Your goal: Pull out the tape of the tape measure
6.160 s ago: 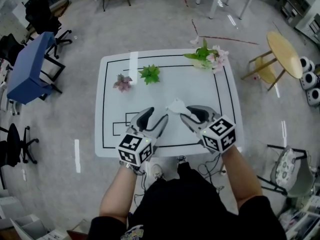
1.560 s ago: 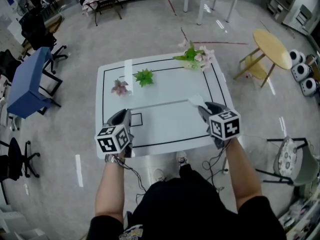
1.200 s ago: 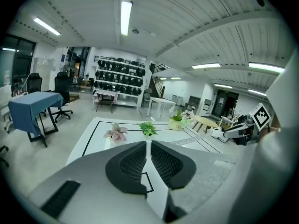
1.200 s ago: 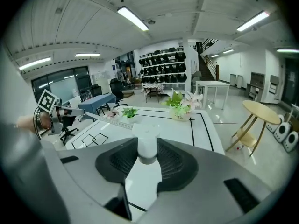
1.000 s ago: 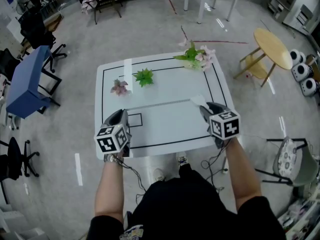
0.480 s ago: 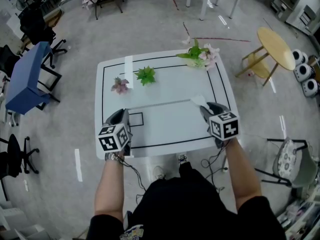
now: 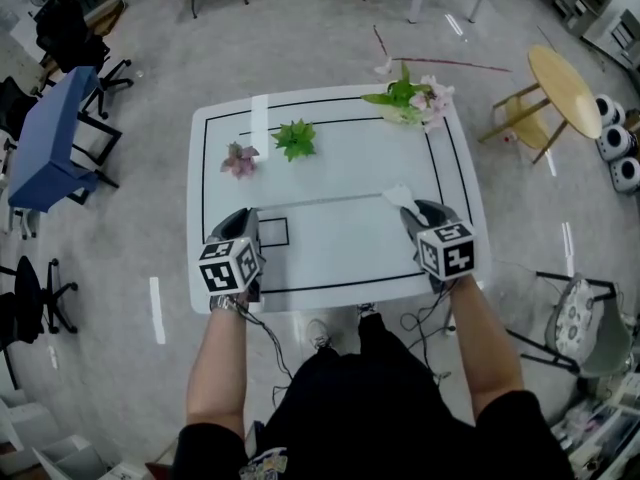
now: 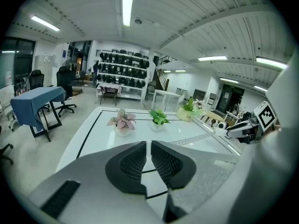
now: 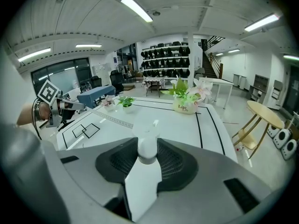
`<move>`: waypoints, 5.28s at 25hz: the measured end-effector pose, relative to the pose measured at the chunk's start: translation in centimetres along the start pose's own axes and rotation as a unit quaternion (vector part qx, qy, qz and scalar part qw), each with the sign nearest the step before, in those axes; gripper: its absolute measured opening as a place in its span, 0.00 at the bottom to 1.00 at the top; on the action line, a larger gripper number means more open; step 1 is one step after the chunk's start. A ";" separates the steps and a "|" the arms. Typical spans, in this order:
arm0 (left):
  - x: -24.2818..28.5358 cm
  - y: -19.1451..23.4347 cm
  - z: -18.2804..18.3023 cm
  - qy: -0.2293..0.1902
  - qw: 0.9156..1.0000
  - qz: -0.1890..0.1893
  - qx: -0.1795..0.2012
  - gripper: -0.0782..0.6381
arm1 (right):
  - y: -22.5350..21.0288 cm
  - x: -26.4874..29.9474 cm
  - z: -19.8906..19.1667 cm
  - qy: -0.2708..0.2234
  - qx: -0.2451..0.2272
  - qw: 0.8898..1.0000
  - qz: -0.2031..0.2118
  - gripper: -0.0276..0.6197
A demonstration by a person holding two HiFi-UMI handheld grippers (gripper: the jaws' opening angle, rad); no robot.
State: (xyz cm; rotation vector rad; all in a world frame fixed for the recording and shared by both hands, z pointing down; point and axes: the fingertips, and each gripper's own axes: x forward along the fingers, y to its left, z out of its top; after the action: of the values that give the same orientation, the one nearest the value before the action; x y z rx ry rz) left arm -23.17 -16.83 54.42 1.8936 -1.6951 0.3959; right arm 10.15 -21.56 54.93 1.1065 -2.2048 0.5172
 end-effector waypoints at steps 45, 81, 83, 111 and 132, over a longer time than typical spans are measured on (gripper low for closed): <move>7.1 4.3 -7.2 0.098 0.995 0.025 -0.007 0.16 | 0.4 8.6 -6.2 0.055 -0.040 0.997 -0.022 0.24; 6.1 4.5 -7.0 0.074 0.997 0.033 0.006 0.16 | 0.9 8.4 -6.4 0.051 -0.055 0.997 -0.025 0.27; 5.8 4.2 -6.7 0.068 0.997 0.029 0.009 0.16 | 0.9 8.1 -6.1 0.045 -0.055 0.997 -0.027 0.29; -10.9 -2.9 5.3 -0.137 0.986 -0.042 0.086 0.16 | 8.8 -6.9 8.0 -0.186 -0.079 0.978 -0.053 0.13; -23.2 -5.4 6.9 -0.210 0.971 -0.068 0.090 0.11 | 15.3 -18.4 9.9 -0.262 -0.047 0.964 -0.025 0.04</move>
State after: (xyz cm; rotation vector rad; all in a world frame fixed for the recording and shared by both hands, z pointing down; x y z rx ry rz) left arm -22.52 -1.80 34.70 2.3394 -1.8239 0.0982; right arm 2.77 -7.94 34.22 1.3610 -2.6036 0.0932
